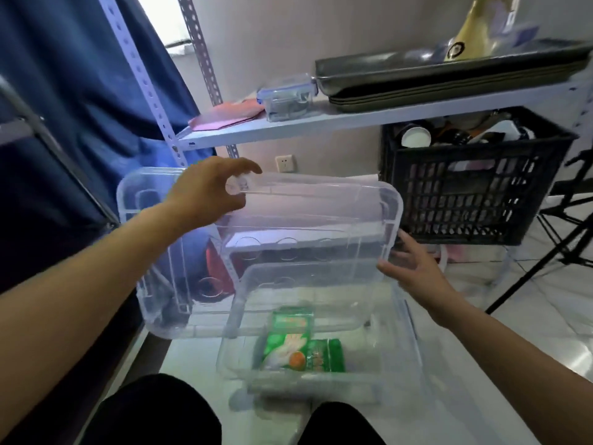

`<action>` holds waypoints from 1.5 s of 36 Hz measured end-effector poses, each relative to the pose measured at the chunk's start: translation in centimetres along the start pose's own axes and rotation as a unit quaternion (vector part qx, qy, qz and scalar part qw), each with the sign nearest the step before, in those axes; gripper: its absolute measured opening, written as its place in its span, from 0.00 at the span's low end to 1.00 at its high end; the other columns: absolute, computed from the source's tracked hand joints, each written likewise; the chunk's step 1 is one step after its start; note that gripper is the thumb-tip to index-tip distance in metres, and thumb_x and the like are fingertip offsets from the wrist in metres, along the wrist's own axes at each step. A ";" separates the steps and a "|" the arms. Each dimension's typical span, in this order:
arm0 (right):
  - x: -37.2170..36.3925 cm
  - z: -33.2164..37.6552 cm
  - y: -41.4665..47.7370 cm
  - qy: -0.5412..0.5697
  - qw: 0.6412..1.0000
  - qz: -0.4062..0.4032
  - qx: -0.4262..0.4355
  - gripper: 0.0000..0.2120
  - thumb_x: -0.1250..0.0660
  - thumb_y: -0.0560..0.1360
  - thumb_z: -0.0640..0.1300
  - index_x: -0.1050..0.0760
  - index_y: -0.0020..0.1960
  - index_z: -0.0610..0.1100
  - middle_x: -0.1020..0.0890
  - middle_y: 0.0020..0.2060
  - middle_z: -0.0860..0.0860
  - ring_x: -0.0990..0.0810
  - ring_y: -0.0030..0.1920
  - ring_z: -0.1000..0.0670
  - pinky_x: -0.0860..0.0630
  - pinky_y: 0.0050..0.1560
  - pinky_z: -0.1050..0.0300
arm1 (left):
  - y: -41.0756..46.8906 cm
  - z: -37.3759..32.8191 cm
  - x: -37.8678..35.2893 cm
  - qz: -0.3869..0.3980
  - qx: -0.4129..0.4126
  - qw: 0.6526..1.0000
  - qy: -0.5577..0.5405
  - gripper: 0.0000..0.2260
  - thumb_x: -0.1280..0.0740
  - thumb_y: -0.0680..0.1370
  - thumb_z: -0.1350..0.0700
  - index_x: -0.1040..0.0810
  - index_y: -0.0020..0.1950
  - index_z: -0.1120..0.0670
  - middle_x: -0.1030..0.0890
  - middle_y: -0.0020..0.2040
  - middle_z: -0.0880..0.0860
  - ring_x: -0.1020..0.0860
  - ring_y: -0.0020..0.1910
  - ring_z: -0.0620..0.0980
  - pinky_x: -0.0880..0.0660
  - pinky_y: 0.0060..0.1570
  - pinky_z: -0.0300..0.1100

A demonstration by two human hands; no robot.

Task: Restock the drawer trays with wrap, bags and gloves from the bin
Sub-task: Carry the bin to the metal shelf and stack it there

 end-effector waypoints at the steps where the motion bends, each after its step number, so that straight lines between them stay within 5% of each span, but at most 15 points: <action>1: 0.2 0.0 -0.6 0.015 1.000 0.007 -0.002 0.36 0.25 0.72 0.44 0.37 0.76 0.57 0.22 0.64 0.46 0.22 0.61 0.50 0.24 0.46 0.58 | 0.0 0.1 0.4 0.014 0.008 1.000 -0.015 0.23 0.25 0.69 0.61 0.19 0.62 0.45 0.15 0.56 0.50 0.19 0.53 0.52 0.24 0.57 0.47; 4: 0.5 -0.8 -2.3 0.026 0.999 0.039 -0.007 0.28 0.27 0.73 0.40 0.28 0.68 0.60 0.17 0.56 0.50 0.17 0.53 0.54 0.20 0.49 0.54 | -0.1 0.9 0.5 0.040 0.036 0.996 -0.066 0.23 0.25 0.67 0.62 0.18 0.60 0.46 0.15 0.56 0.48 0.18 0.55 0.47 0.24 0.62 0.46; 7: 0.8 -2.2 -3.8 0.029 0.998 0.044 -0.021 0.22 0.28 0.73 0.40 0.23 0.61 0.60 0.15 0.52 0.44 0.17 0.54 0.41 0.23 0.56 0.36 | -0.5 2.0 -1.6 0.070 0.060 0.990 -0.109 0.24 0.25 0.67 0.63 0.18 0.60 0.46 0.15 0.56 0.50 0.18 0.58 0.46 0.25 0.63 0.44; 9: 1.2 -3.1 -4.4 0.029 0.999 0.028 -0.034 0.19 0.28 0.72 0.41 0.22 0.58 0.59 0.16 0.49 0.39 0.16 0.48 0.38 0.21 0.53 0.34 | -1.0 2.7 -3.7 0.084 0.067 0.986 -0.129 0.25 0.27 0.67 0.65 0.18 0.61 0.47 0.15 0.56 0.50 0.18 0.58 0.46 0.24 0.62 0.44; 14: 2.1 -5.7 -5.2 -0.067 0.994 -0.070 -0.052 0.14 0.26 0.72 0.47 0.22 0.55 0.58 0.19 0.44 0.43 0.16 0.42 0.42 0.16 0.42 0.41 | -2.0 4.7 -10.3 0.135 0.077 0.979 -0.131 0.26 0.26 0.67 0.63 0.19 0.64 0.47 0.17 0.53 0.48 0.19 0.50 0.45 0.27 0.50 0.36; 17: 2.7 -7.0 -5.1 -0.110 0.984 -0.116 -0.080 0.21 0.24 0.71 0.48 0.23 0.63 0.52 0.22 0.40 0.45 0.19 0.39 0.45 0.16 0.38 0.44 | -2.6 5.6 -14.2 0.171 0.084 0.973 -0.132 0.27 0.25 0.68 0.62 0.20 0.65 0.47 0.18 0.51 0.47 0.20 0.46 0.44 0.29 0.44 0.31; 22: 2.6 -9.4 -4.1 -0.108 0.978 -0.113 -0.140 0.25 0.24 0.71 0.45 0.24 0.67 0.46 0.24 0.36 0.42 0.21 0.39 0.44 0.16 0.41 0.45 | -2.1 7.3 -18.9 0.219 0.080 0.963 -0.136 0.27 0.26 0.69 0.59 0.22 0.67 0.44 0.17 0.59 0.49 0.19 0.51 0.46 0.24 0.54 0.41; 27: 1.9 -11.2 -1.7 -0.133 0.962 -0.156 -0.178 0.26 0.23 0.70 0.47 0.24 0.66 0.47 0.20 0.38 0.41 0.19 0.41 0.41 0.18 0.45 0.44 | 0.3 9.0 -21.5 0.143 0.091 0.975 -0.142 0.22 0.28 0.75 0.57 0.23 0.69 0.50 0.21 0.67 0.53 0.24 0.65 0.54 0.29 0.63 0.45; 31: 1.2 -13.6 -0.3 -0.188 0.947 -0.159 -0.208 0.29 0.24 0.71 0.45 0.28 0.70 0.47 0.18 0.36 0.46 0.21 0.37 0.47 0.26 0.40 0.54 | -1.5 10.9 -24.3 0.155 0.147 0.967 -0.139 0.26 0.28 0.75 0.53 0.29 0.73 0.51 0.23 0.69 0.56 0.25 0.66 0.58 0.31 0.61 0.46; 35: 0.6 -16.7 -0.3 -0.190 0.944 -0.137 -0.233 0.30 0.25 0.72 0.41 0.29 0.72 0.44 0.17 0.51 0.43 0.20 0.45 0.46 0.28 0.48 0.53 | -8.8 14.7 -28.3 0.267 0.216 0.937 -0.068 0.32 0.28 0.74 0.50 0.33 0.76 0.52 0.27 0.72 0.57 0.28 0.69 0.60 0.29 0.66 0.55; 38: 0.6 -18.2 -0.8 -0.201 0.942 -0.140 -0.231 0.29 0.26 0.72 0.40 0.29 0.72 0.46 0.22 0.63 0.39 0.20 0.57 0.40 0.26 0.51 0.52 | -14.2 18.1 -30.1 0.331 0.308 0.888 -0.084 0.32 0.27 0.74 0.53 0.33 0.75 0.56 0.28 0.72 0.61 0.27 0.68 0.61 0.28 0.64 0.51; 42: 0.7 -19.0 -1.5 -0.203 0.940 -0.162 -0.223 0.28 0.25 0.71 0.41 0.26 0.70 0.47 0.21 0.62 0.41 0.21 0.57 0.41 0.26 0.54 0.51 | -17.7 20.1 -30.4 0.323 0.405 0.841 -0.154 0.29 0.30 0.76 0.57 0.33 0.76 0.56 0.23 0.67 0.61 0.22 0.62 0.62 0.23 0.59 0.52; 46: 0.8 -19.0 -1.4 -0.231 0.931 -0.170 -0.224 0.28 0.25 0.70 0.43 0.25 0.69 0.47 0.19 0.58 0.42 0.20 0.55 0.41 0.28 0.52 0.53 | -18.6 19.5 -30.6 0.296 0.423 0.834 -0.195 0.25 0.33 0.77 0.60 0.31 0.74 0.56 0.20 0.61 0.61 0.19 0.53 0.63 0.19 0.51 0.58; 54: 1.4 -18.4 -1.7 -0.267 0.923 -0.121 -0.249 0.26 0.23 0.68 0.40 0.23 0.65 0.45 0.20 0.41 0.44 0.22 0.42 0.41 0.27 0.46 0.51 | -19.6 20.4 -30.6 0.271 0.476 0.794 -0.263 0.25 0.27 0.76 0.61 0.30 0.71 0.53 0.18 0.56 0.61 0.17 0.46 0.58 0.18 0.35 0.49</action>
Point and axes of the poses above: each hand's wrist, its own y-axis towards the middle knuckle, its own x-axis out of the back of the hand, z = x × y, the point moved 5 cm from there along y, towards the middle knuckle
